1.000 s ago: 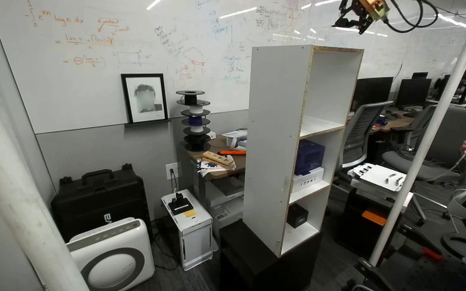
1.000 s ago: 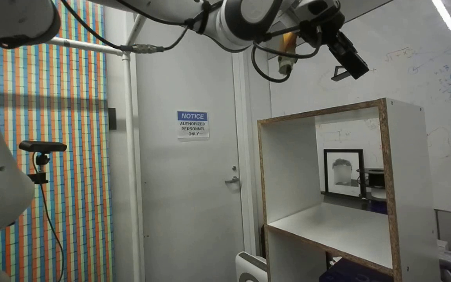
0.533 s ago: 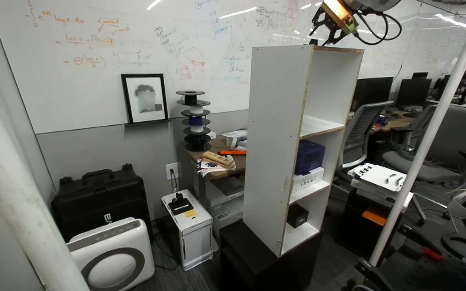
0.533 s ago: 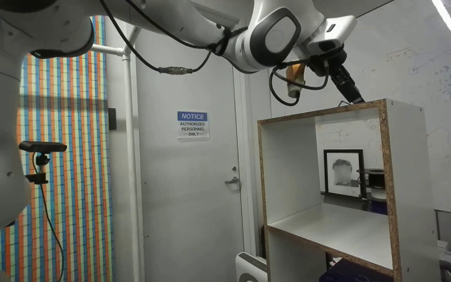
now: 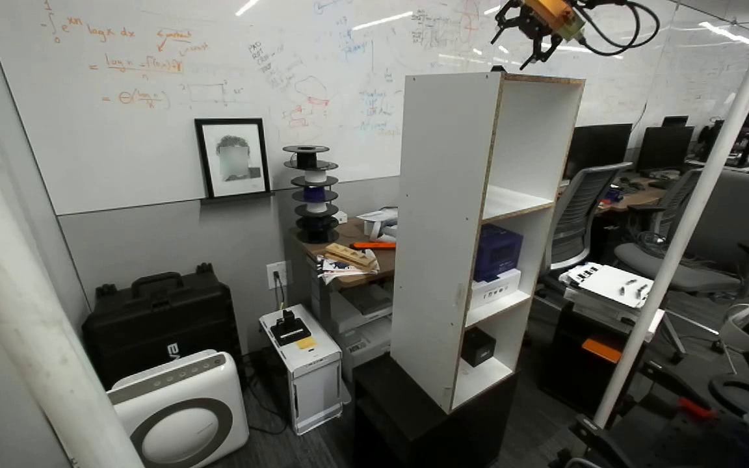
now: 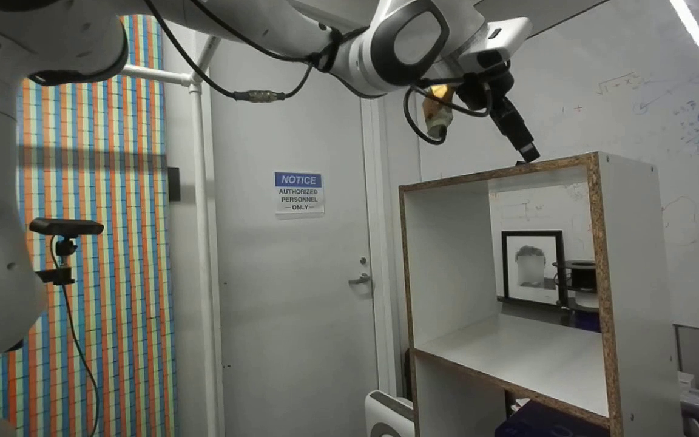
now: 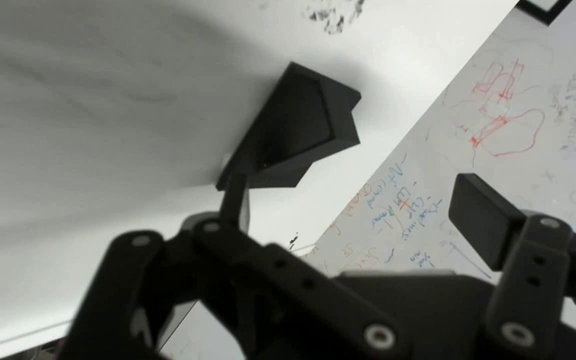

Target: Put the black object on top of the shelves

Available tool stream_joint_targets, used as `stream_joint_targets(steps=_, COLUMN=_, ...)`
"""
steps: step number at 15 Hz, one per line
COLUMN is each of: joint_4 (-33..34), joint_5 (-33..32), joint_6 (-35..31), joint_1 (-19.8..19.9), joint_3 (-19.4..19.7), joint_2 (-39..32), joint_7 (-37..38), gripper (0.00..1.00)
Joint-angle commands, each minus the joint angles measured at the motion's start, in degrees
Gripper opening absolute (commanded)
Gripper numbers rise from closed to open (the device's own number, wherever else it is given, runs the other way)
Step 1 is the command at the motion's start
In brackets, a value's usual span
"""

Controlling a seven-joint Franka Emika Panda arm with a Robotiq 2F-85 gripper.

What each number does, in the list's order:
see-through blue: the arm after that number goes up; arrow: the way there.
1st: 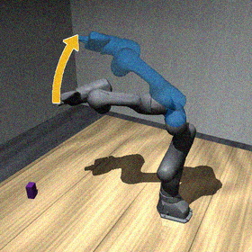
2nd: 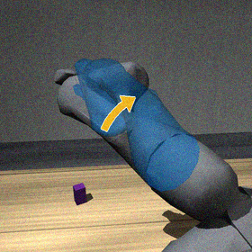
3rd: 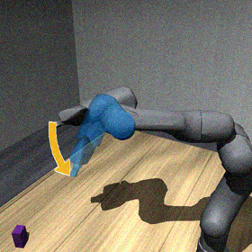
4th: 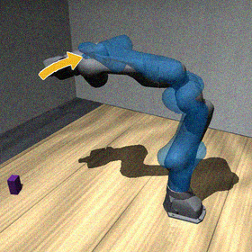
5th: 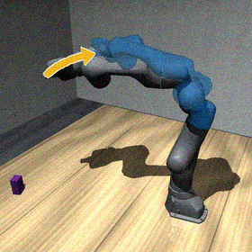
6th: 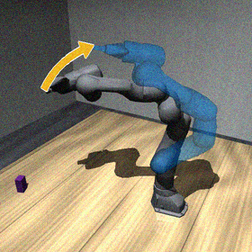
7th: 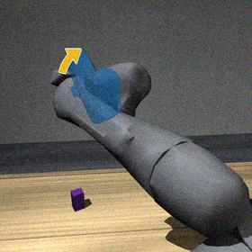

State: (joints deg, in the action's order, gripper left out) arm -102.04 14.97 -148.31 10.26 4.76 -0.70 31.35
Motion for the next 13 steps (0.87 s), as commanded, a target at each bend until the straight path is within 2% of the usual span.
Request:
stream_joint_targets(steps=1, joint_4=-10.1, joint_5=0.2, joint_6=6.9, joint_1=-1.1, joint_3=1.1, joint_2=13.2, joint_7=-7.5, gripper=1.00)
stream_joint_targets(steps=6, joint_4=-21.9, joint_5=-3.4, joint_6=26.9, joint_1=0.5, joint_3=3.5, joint_2=27.4, joint_7=-16.6, gripper=1.00)
stream_joint_targets(steps=9, joint_4=-30.1, joint_5=-3.8, joint_6=36.3, joint_1=0.9, joint_3=7.6, joint_2=32.6, joint_7=-25.3, gripper=1.00)
stream_joint_targets(steps=10, joint_4=-32.8, joint_5=-4.0, joint_6=38.5, joint_1=1.3, joint_3=9.1, joint_2=33.4, joint_7=-28.6, gripper=1.00)
stream_joint_targets(steps=11, joint_4=-27.1, joint_5=-3.2, joint_6=36.7, joint_1=1.2, joint_3=7.1, joint_2=29.8, joint_7=-23.7, gripper=1.00)
stream_joint_targets(steps=13, joint_4=-31.6, joint_5=-3.2, joint_6=38.0, joint_1=1.8, joint_3=9.0, joint_2=31.5, joint_7=-27.7, gripper=1.00)
